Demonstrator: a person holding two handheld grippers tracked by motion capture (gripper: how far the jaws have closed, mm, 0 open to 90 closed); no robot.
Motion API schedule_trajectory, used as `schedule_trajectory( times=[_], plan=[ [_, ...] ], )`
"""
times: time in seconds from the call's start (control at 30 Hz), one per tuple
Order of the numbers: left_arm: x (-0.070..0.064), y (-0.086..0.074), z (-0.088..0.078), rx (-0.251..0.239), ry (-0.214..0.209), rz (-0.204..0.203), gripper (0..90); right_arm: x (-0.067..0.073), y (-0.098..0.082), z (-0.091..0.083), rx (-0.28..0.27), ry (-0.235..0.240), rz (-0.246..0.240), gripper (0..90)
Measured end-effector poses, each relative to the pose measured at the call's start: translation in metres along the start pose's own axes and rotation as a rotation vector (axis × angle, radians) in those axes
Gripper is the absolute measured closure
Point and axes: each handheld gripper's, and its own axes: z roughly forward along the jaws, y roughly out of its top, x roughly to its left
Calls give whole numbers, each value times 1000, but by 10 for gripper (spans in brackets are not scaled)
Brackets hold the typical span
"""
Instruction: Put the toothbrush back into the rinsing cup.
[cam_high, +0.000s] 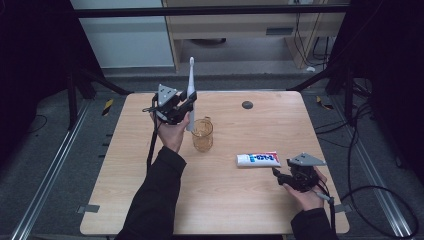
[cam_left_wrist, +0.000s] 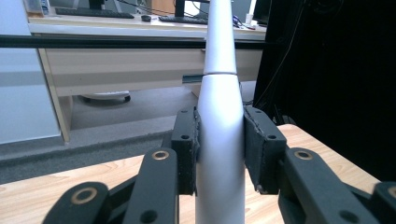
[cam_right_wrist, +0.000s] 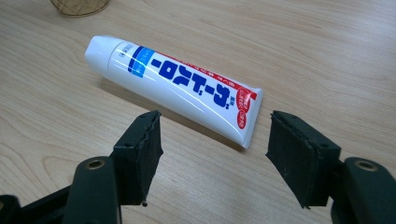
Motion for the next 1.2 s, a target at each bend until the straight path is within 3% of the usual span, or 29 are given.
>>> schedule_trajectory(
  times=[0.5,1.2],
  plan=[
    [0,-14,25,9,-27,2,665,1,-1,1,4,1,-7,343],
    [7,-43,37,55,-42,4,664,1,-1,2,9,1,-10,344]
  ],
)
